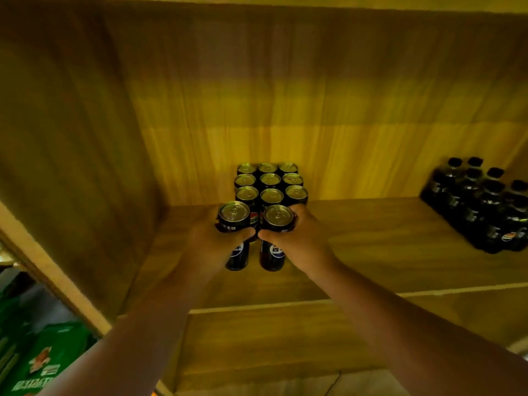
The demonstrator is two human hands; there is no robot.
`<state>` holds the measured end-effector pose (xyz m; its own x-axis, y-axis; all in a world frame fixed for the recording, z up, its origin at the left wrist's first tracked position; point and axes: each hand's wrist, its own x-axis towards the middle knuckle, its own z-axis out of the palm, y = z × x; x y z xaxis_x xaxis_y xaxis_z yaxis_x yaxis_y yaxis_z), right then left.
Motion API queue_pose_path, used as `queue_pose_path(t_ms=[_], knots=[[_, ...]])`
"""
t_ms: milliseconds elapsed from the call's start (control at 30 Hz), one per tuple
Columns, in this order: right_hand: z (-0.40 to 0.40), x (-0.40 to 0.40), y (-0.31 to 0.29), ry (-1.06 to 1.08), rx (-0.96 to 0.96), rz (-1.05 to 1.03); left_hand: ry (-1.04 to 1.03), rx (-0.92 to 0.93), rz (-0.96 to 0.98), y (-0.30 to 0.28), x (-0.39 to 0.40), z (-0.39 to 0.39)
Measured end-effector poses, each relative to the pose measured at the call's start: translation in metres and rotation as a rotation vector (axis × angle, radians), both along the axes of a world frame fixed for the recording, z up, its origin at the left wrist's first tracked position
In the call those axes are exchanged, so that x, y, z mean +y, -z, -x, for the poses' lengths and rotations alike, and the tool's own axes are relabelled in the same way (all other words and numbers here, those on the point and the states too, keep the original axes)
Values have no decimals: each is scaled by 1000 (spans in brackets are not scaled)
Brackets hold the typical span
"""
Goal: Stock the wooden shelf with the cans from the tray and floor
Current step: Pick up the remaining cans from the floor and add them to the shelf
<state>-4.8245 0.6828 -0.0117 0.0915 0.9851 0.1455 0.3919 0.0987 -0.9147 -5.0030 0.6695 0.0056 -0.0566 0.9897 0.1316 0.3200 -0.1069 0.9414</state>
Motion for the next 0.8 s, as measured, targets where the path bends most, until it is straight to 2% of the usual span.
queue_pose_path(t_ms=[100, 200, 467, 800], knots=[[3, 13, 10, 19, -2, 21, 13, -121, 13, 26, 25, -1], [3, 20, 16, 47, 4, 30, 25, -163, 48, 43, 38, -4], [0, 37, 28, 101, -4, -1, -23, -16, -7, 45, 50, -12], [4, 44, 31, 89, -34, -54, 5, 3, -64, 50, 60, -11]])
